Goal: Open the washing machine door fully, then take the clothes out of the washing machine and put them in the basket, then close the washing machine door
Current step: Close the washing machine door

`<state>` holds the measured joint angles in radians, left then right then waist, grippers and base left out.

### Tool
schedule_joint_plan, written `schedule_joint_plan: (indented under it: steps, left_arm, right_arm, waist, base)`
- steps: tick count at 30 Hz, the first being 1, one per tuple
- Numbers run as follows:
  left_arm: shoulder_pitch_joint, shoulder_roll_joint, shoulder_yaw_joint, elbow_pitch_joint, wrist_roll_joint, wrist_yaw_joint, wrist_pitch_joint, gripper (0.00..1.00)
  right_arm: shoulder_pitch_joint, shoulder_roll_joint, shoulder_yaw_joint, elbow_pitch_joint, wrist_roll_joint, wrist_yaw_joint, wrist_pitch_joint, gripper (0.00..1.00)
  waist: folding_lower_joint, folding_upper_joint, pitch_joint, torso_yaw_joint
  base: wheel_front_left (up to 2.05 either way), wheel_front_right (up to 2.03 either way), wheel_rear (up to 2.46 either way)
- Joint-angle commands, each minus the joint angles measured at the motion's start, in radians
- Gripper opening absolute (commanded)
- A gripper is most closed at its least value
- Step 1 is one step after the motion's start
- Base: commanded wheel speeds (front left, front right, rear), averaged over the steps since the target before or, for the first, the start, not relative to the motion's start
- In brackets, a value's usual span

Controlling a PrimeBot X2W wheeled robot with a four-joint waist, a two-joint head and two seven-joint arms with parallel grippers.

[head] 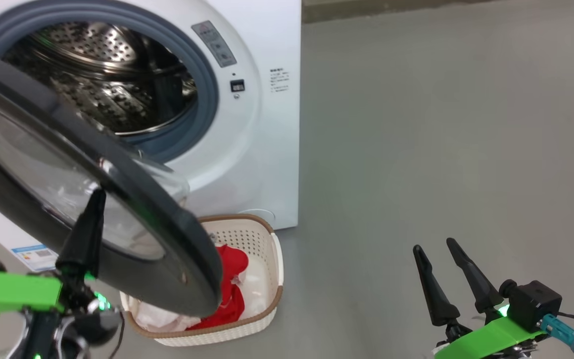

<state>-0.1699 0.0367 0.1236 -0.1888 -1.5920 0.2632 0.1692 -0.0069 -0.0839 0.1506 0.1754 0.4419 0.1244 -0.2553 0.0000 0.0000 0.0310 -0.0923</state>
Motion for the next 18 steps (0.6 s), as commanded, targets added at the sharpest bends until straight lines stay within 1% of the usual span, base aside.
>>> schedule_joint_plan:
  steps: [1,14,18]
  left_arm:
    - [-0.062,0.014,0.018,-0.014,0.005,-0.017,-0.004,0.0]
    - [-0.303,0.019,0.022,0.185,0.027,-0.077,-0.099,0.0]
    - [-0.371,0.021,0.021,0.239,0.034,-0.107,-0.118,0.0]
  right_arm:
    - [-0.048,-0.004,0.022,-0.029,0.005,0.006,-0.006,1.0]
    - [-0.087,-0.005,0.016,-0.041,0.0,0.006,-0.006,1.0]
    - [-0.097,-0.004,0.012,-0.044,-0.004,0.006,-0.006,1.0]
  waist:
    - [0.0,0.0,0.02,-0.019]
    - [0.0,0.0,0.102,-0.073]
    - [0.0,0.0,0.125,-0.079]
  base:
    - [0.0,0.0,0.0]
    - [0.0,0.0,0.0]
    - [0.0,0.0,0.0]
